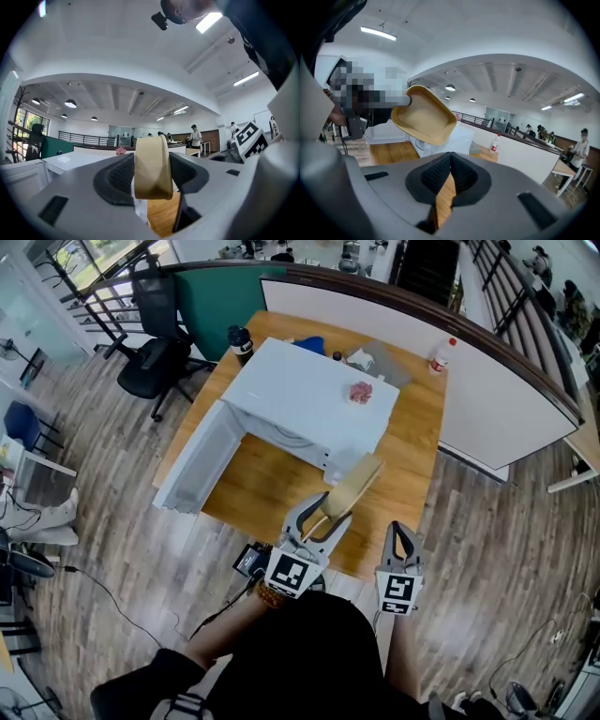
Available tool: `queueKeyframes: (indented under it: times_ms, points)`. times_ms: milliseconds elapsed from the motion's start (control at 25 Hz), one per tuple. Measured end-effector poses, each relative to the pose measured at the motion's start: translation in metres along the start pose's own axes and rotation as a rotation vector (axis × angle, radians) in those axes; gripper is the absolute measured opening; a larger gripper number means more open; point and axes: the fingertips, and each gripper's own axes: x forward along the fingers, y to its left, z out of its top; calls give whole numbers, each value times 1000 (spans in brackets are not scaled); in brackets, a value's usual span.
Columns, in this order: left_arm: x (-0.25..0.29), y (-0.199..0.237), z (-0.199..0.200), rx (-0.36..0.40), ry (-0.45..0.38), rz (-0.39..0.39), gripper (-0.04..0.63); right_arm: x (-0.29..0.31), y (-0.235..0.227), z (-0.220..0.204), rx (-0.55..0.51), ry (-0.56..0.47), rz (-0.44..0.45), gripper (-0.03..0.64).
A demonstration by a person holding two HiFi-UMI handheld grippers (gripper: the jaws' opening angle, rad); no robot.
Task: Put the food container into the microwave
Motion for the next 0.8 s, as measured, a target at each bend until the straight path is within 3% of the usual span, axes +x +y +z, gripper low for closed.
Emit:
queueKeyframes:
  times_ms: [200, 360, 520, 600, 680, 800]
  points:
    - [-3, 19, 3, -58, 4, -81, 242, 16, 12, 25, 12, -31, 11, 8]
    - [-12, 45, 16, -126, -53, -139, 242, 31, 27, 44, -13, -54, 28, 8]
    - [-26, 64, 30, -172, -84, -249, 242, 34, 30, 57, 156, -51, 19, 8]
    - [-29, 73, 33, -189, -89, -325, 242, 38, 31, 66, 175, -64, 6, 21]
    - [-32, 83, 34, -210, -85, -396, 242, 43, 38, 75, 84, -68, 8, 39]
    - [-34, 106, 33, -241, -56, -450, 242, 53, 57, 94, -184, -52, 17, 143]
